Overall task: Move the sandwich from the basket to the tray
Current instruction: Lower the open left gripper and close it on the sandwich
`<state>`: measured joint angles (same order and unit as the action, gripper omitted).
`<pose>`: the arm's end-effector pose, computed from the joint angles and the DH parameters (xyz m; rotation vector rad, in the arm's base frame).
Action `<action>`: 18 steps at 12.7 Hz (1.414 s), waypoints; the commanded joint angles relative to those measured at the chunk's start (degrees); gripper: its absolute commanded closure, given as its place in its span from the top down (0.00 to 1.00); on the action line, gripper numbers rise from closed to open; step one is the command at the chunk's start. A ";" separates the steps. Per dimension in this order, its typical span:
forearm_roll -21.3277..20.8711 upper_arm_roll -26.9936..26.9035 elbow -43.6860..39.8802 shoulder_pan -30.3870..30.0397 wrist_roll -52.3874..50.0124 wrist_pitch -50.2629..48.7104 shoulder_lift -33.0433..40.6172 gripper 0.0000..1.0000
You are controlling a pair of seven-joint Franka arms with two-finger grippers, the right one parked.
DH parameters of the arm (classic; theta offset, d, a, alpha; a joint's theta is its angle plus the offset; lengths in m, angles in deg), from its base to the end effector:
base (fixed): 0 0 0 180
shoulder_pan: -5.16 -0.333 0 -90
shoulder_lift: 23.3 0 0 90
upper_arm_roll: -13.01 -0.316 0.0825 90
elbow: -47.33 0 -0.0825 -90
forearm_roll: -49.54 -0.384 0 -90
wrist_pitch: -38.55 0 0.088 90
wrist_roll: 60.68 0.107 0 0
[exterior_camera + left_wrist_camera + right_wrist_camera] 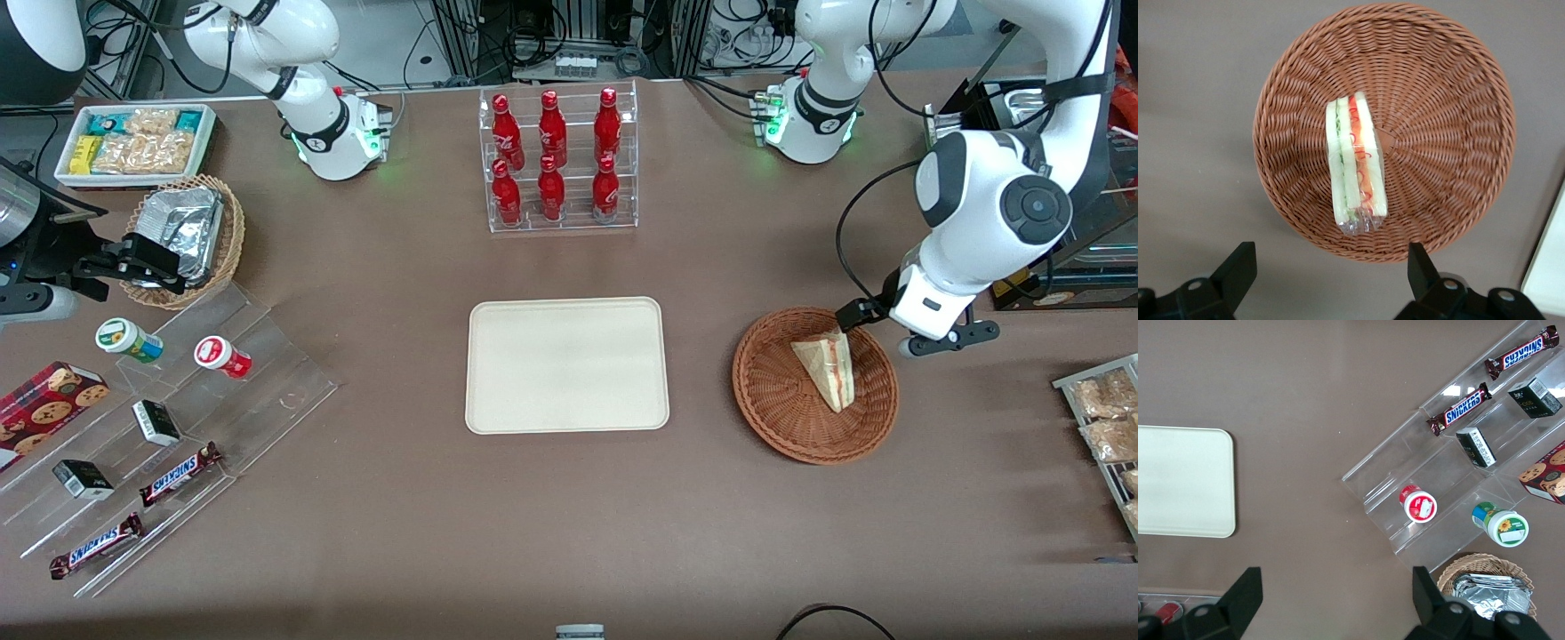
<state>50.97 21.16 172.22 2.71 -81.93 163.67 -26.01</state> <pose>0.5325 -0.0538 0.3654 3.0927 0.4456 -0.0749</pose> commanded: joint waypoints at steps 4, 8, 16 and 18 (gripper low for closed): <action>-0.02 1.60 0.54 0.60 -15.47 8.29 -5.46 1.00; -1.07 2.57 1.59 0.69 -15.15 9.53 -6.69 1.00; -5.38 3.10 1.86 0.25 -14.52 10.41 -9.25 1.00; -5.38 3.10 1.95 0.17 -14.61 11.90 -11.00 1.00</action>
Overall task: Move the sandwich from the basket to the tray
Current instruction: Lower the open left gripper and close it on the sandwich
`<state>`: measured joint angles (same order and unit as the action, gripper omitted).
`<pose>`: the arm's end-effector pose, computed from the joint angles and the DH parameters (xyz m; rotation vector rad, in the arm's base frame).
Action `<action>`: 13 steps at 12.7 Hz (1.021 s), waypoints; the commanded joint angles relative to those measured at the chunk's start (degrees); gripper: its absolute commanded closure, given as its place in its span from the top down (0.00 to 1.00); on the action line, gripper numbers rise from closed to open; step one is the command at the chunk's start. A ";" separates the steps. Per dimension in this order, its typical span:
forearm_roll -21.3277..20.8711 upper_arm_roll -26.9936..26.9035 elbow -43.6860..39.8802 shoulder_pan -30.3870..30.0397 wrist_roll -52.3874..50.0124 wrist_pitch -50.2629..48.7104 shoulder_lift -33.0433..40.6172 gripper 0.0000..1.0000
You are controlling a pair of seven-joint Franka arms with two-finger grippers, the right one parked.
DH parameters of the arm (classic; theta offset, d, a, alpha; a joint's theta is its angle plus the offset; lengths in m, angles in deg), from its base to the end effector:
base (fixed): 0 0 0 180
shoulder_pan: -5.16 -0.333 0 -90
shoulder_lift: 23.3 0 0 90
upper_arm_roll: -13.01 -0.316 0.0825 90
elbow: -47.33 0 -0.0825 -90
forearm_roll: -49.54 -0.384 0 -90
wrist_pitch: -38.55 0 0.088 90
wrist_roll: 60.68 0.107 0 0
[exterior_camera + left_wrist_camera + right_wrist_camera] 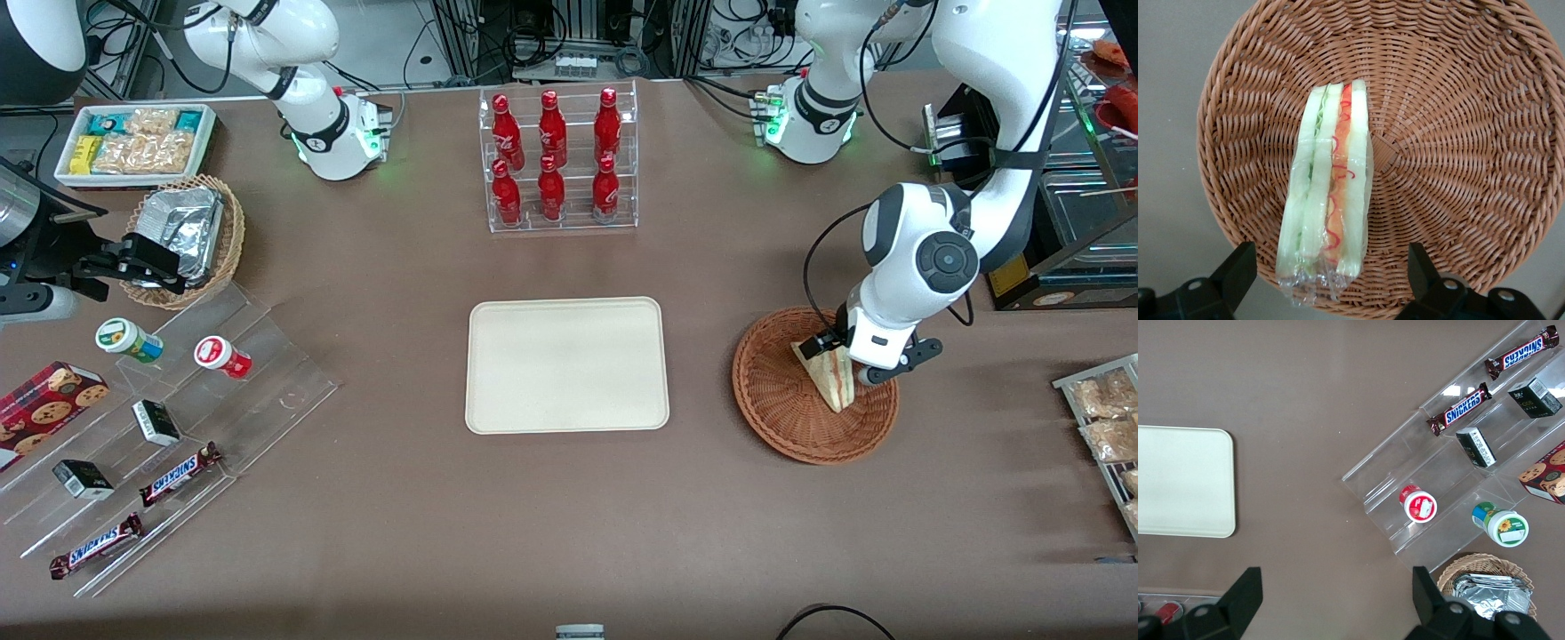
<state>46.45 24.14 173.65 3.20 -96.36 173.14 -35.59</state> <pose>0.5374 -0.0858 0.2799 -3.0483 -0.6602 0.0967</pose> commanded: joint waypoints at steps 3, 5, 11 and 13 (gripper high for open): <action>-0.77 0.12 0.42 -0.76 -0.53 3.31 -2.39 0.82; -0.77 0.04 0.42 -0.76 -1.24 2.87 -2.13 0.23; -0.77 0.03 -2.90 -0.33 -0.71 -6.24 1.64 0.00; -0.86 0.12 -5.11 -0.06 -0.53 -10.47 3.67 0.00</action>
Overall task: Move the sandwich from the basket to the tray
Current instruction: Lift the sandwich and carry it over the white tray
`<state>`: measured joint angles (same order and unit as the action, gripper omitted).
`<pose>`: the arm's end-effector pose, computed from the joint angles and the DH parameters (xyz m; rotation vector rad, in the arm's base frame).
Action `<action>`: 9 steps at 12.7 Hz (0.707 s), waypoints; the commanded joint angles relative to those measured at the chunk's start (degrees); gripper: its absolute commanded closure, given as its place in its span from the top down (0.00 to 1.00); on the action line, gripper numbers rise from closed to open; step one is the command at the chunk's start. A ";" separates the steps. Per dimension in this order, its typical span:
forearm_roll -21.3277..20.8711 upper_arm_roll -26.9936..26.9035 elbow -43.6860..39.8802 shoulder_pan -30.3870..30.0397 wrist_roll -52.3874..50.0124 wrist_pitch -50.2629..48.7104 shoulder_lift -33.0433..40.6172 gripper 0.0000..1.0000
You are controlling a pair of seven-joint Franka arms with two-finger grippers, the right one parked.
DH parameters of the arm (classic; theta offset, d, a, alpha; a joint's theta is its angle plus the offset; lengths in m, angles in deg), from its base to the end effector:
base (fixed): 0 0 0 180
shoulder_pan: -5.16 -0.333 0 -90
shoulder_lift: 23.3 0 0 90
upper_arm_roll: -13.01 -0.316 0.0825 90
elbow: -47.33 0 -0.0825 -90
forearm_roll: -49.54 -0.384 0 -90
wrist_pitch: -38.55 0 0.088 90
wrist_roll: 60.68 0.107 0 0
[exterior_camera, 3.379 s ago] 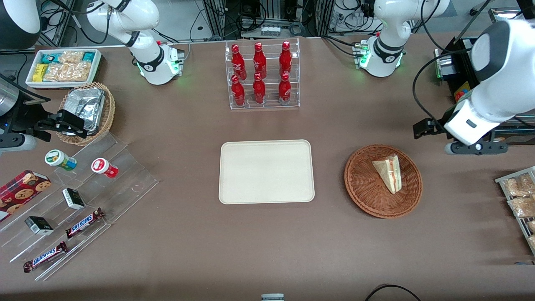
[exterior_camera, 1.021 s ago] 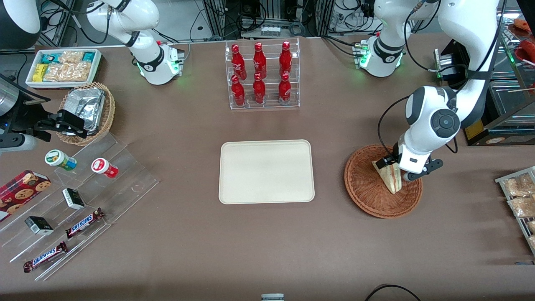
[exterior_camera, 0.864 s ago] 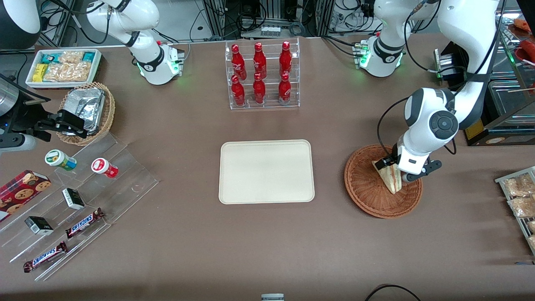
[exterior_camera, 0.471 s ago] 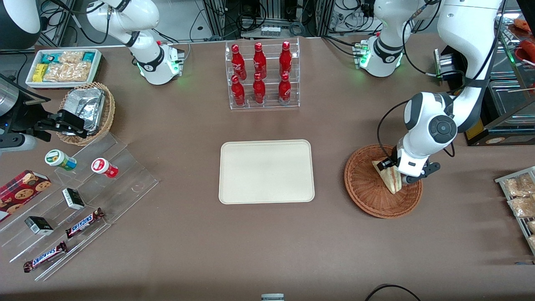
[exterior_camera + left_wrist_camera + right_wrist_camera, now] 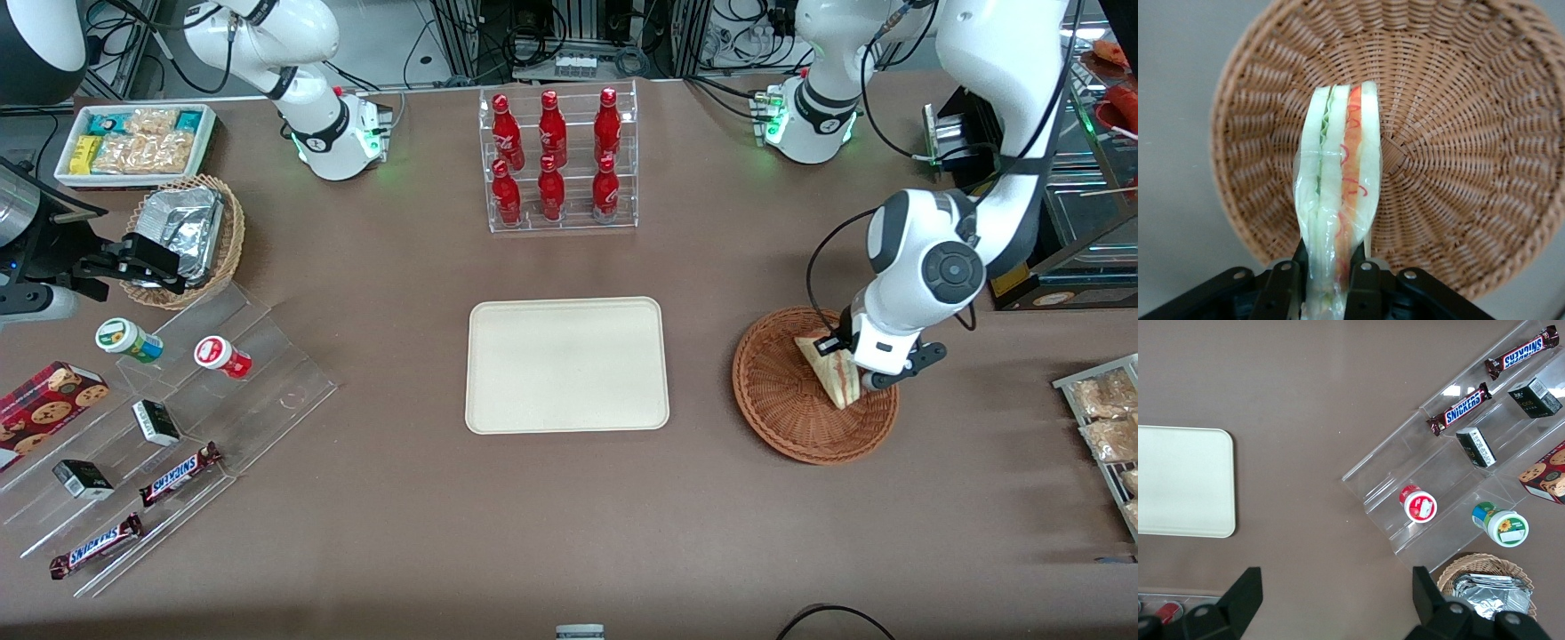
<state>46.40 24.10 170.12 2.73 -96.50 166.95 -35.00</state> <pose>0.5470 -0.0807 0.3018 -3.0233 -0.6756 0.1449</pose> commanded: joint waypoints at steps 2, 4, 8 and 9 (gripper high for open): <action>-0.90 0.16 -2.90 0.41 -0.13 -7.53 5.27 0.00; -3.09 0.25 -3.25 0.84 0.92 -10.25 7.91 0.00; -3.19 3.75 -8.00 3.48 3.30 -17.21 9.50 0.00; -3.19 6.12 -7.91 3.57 3.30 -17.13 9.41 0.00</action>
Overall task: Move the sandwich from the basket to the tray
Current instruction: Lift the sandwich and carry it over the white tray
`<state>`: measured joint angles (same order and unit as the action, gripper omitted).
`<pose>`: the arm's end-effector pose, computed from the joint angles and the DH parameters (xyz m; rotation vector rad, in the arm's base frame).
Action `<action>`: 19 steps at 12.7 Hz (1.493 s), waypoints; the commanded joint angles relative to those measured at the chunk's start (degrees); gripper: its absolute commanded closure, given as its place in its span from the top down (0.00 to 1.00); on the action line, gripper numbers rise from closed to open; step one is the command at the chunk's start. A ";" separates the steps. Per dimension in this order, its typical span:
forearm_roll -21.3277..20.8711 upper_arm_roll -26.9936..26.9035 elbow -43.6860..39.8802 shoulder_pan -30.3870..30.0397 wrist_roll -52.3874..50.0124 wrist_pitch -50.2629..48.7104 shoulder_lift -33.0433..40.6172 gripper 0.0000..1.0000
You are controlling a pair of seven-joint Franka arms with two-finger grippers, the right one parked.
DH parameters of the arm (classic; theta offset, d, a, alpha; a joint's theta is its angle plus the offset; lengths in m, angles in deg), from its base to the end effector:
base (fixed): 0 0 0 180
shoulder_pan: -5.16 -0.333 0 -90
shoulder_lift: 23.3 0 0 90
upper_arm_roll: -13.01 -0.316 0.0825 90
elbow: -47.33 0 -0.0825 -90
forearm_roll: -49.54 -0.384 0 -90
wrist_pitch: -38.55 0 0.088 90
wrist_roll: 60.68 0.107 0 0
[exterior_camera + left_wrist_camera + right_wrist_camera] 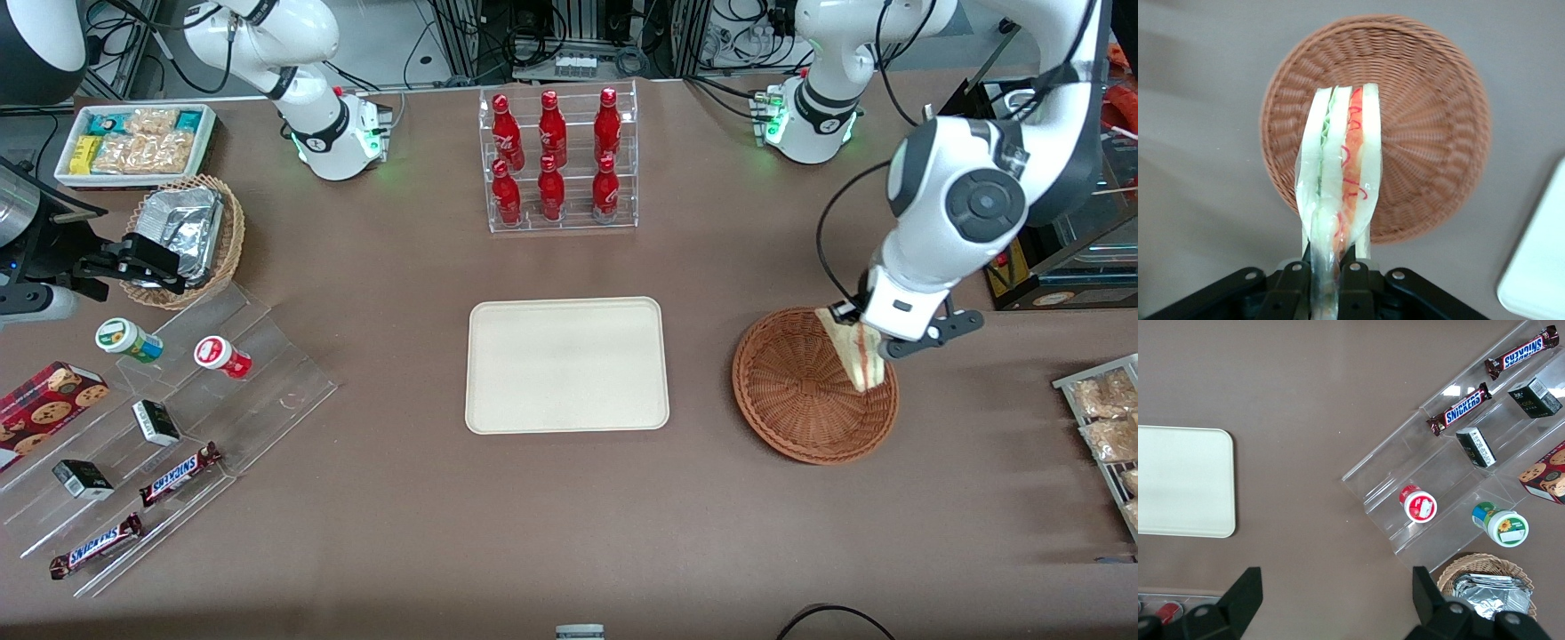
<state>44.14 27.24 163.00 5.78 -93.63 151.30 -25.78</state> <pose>0.5346 -0.1343 0.4228 -3.0062 -0.4162 0.0828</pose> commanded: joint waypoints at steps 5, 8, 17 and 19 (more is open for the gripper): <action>-0.84 10.12 -0.70 3.31 0.16 2.81 -2.70 0.00; -1.11 12.58 -1.05 5.69 0.51 5.71 -5.69 0.00; -3.46 12.67 -17.20 14.03 -9.22 6.87 -23.87 0.00; -7.59 12.67 -19.15 14.84 -14.67 6.87 -26.96 0.00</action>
<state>40.13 40.10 148.35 19.20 -103.20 158.80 -48.55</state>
